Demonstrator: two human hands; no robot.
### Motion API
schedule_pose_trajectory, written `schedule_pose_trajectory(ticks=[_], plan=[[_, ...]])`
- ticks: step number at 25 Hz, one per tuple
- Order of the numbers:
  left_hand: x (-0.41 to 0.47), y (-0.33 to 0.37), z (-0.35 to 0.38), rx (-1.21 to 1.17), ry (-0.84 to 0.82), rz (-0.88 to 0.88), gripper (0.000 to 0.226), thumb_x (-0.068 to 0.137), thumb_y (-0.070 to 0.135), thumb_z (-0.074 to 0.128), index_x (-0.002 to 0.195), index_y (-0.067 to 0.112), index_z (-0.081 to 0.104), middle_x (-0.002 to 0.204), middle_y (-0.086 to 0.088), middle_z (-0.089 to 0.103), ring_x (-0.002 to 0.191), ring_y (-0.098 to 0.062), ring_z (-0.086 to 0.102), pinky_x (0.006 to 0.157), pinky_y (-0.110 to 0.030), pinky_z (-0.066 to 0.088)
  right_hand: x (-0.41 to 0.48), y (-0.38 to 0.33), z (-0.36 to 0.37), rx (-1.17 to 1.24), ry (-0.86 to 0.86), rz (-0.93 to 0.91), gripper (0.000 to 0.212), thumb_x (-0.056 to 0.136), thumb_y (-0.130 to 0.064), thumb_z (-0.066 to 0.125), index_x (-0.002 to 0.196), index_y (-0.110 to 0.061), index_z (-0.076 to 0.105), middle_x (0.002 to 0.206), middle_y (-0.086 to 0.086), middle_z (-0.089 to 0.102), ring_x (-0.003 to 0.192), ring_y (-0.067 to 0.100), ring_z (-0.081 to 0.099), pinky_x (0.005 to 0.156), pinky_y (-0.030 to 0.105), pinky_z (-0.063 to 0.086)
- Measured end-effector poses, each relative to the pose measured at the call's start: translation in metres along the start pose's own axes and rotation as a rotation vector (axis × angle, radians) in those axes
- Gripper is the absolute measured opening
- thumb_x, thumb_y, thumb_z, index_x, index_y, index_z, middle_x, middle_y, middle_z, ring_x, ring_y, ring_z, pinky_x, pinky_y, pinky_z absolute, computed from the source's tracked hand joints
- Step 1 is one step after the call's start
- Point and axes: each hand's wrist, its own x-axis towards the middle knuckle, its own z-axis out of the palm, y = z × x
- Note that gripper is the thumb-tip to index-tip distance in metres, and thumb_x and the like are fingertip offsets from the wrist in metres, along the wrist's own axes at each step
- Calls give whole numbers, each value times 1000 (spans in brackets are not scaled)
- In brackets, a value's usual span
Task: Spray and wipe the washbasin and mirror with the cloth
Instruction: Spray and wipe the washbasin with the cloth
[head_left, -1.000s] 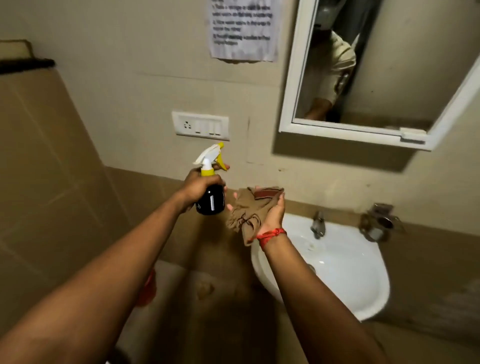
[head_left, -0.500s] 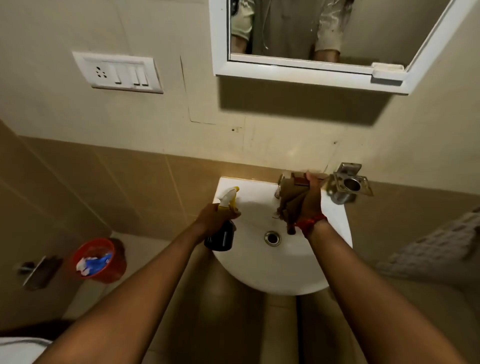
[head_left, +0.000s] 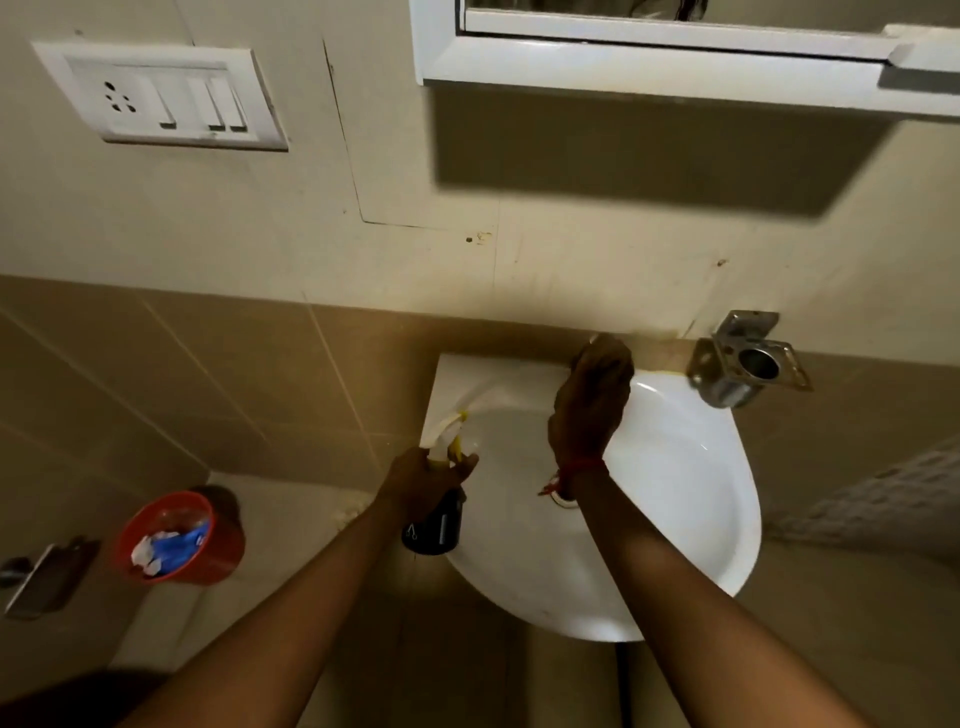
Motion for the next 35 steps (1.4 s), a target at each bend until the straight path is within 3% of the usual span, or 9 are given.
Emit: schedule_pose_trajectory(ticks=[4, 7, 10, 13, 20, 23, 27, 32, 35], plan=[[16, -15, -25, -92, -54, 85, 19, 87, 37, 77, 93, 20, 71, 73, -8, 79, 73, -22, 77, 85, -41, 61, 27, 68, 40, -587, -330, -591, 55, 97, -16, 56, 148, -7, 37, 151, 14, 38, 143, 30, 35, 122, 37, 26], [21, -16, -42, -219, -89, 124, 19, 87, 28, 79, 101, 17, 72, 80, -17, 78, 75, -28, 77, 91, -50, 60, 37, 116, 48, -901, -556, -635, 64, 96, -42, 46, 151, -11, 36, 156, 11, 38, 148, 31, 29, 118, 54, 31], [19, -18, -57, -280, -100, 127, 20, 83, 29, 82, 98, 19, 74, 88, -22, 77, 75, -30, 76, 88, -52, 61, 33, 128, 56, -858, -596, -427, 72, 94, -62, 31, 152, -19, 36, 157, 4, 37, 150, 27, 25, 122, 49, 25], [13, -24, -70, -360, -88, 139, 28, 77, 26, 83, 96, 8, 72, 82, -19, 76, 71, -32, 73, 79, -48, 61, 7, 116, 88, -700, -586, -310, 49, 99, -40, 42, 144, -20, 48, 150, 4, 46, 143, 23, 36, 119, 48, 33], [4, -32, -94, -343, -29, 167, 18, 64, 33, 79, 82, 34, 77, 88, -30, 74, 82, -48, 72, 83, -50, 60, -79, 74, 148, -577, -1333, -887, 27, 89, -6, 63, 114, 0, 71, 118, 21, 67, 116, 38, 60, 109, 54, 42], [10, -33, -96, -275, -44, 212, 20, 67, 21, 75, 84, 33, 77, 85, -14, 79, 81, -34, 76, 81, -42, 60, -33, 84, 149, -617, -1195, -965, 29, 95, -19, 57, 118, -10, 71, 126, 14, 66, 120, 33, 58, 111, 47, 39], [11, -32, -90, -268, -41, 178, 20, 85, -12, 68, 104, -8, 65, 73, -1, 77, 58, -17, 72, 58, -22, 57, 33, 132, 84, -777, -696, -649, 49, 101, -39, 43, 149, -29, 41, 153, -2, 45, 139, 23, 44, 114, 48, 36], [9, -39, -88, -295, -54, 129, 6, 88, -8, 66, 91, -2, 66, 69, -4, 75, 60, -21, 72, 61, -28, 58, 18, 148, 80, -911, -394, -367, 52, 97, -27, 40, 149, -27, 41, 151, 6, 45, 144, 32, 34, 125, 52, 11], [5, -50, -93, -332, -11, 99, 16, 88, -5, 69, 103, -6, 65, 79, -7, 78, 70, -34, 74, 70, -42, 59, -2, 131, 117, -776, -516, -370, 47, 96, -19, 46, 143, -22, 50, 150, 12, 44, 142, 38, 35, 121, 60, 18]])
